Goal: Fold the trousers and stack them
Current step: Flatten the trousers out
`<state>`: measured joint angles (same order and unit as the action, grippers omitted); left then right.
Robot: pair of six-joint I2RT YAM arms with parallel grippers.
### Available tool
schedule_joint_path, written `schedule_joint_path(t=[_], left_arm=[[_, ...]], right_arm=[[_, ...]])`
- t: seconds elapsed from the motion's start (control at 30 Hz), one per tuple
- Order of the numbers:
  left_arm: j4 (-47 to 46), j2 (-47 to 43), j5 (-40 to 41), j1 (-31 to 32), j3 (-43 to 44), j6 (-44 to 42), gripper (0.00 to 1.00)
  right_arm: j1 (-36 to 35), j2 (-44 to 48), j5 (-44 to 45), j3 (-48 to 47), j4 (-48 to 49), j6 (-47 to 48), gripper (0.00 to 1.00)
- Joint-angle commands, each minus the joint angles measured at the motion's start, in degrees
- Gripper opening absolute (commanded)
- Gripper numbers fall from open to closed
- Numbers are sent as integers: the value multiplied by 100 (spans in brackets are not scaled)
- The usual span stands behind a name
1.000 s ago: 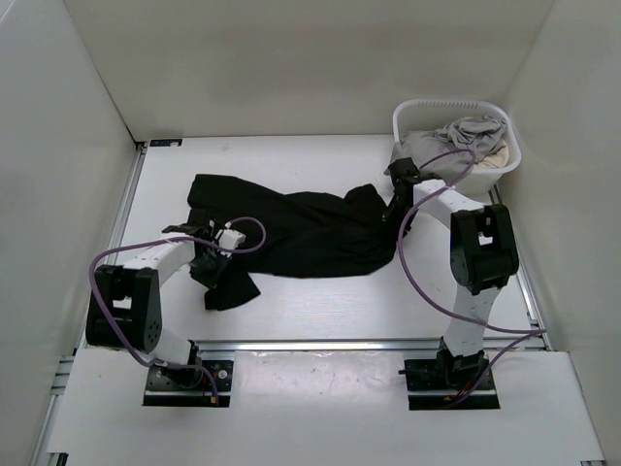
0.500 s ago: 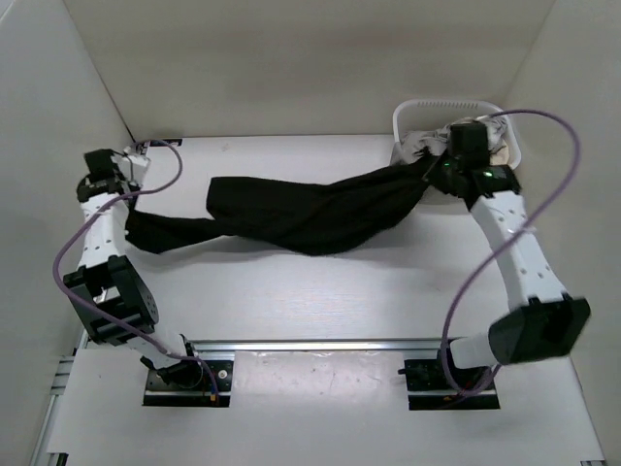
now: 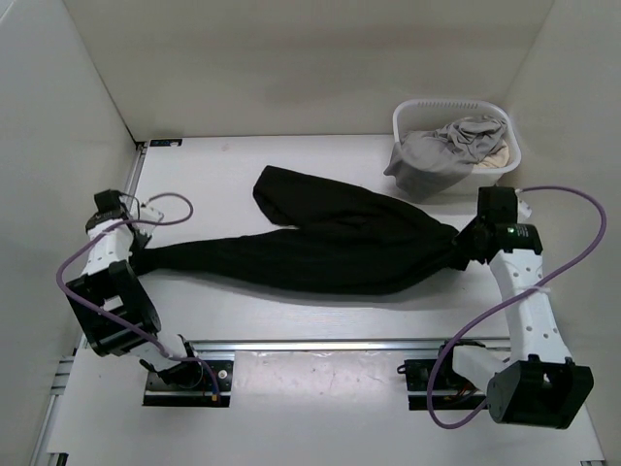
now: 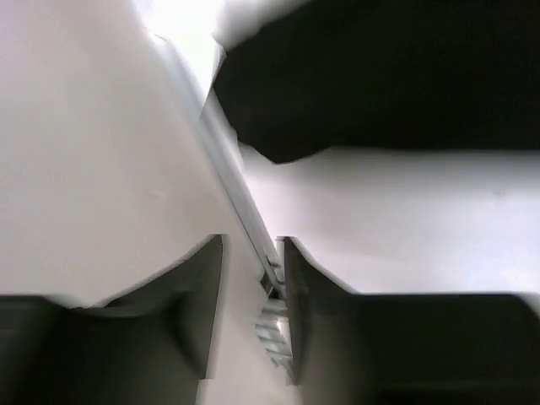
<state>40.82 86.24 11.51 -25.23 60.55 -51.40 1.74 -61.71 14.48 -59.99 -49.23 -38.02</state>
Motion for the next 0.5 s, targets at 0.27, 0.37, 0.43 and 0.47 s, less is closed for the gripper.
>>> schedule_joint_path(t=[0.27,0.37,0.43,0.47], left_arm=[[296,-460,-166,-69,-773,-731,92],[-109,-4,-323,-69,-336,-478,93],[135,304,-778,-69,530,13,90],[598,645,-982,-69,815,94,90]], right_arm=[[37,265,-138,936,318,-83,0],[37,160,-200,988,388,-13,0],[37,107,-200,989,388,40,0],[37,55,-200,989,388,40,0]])
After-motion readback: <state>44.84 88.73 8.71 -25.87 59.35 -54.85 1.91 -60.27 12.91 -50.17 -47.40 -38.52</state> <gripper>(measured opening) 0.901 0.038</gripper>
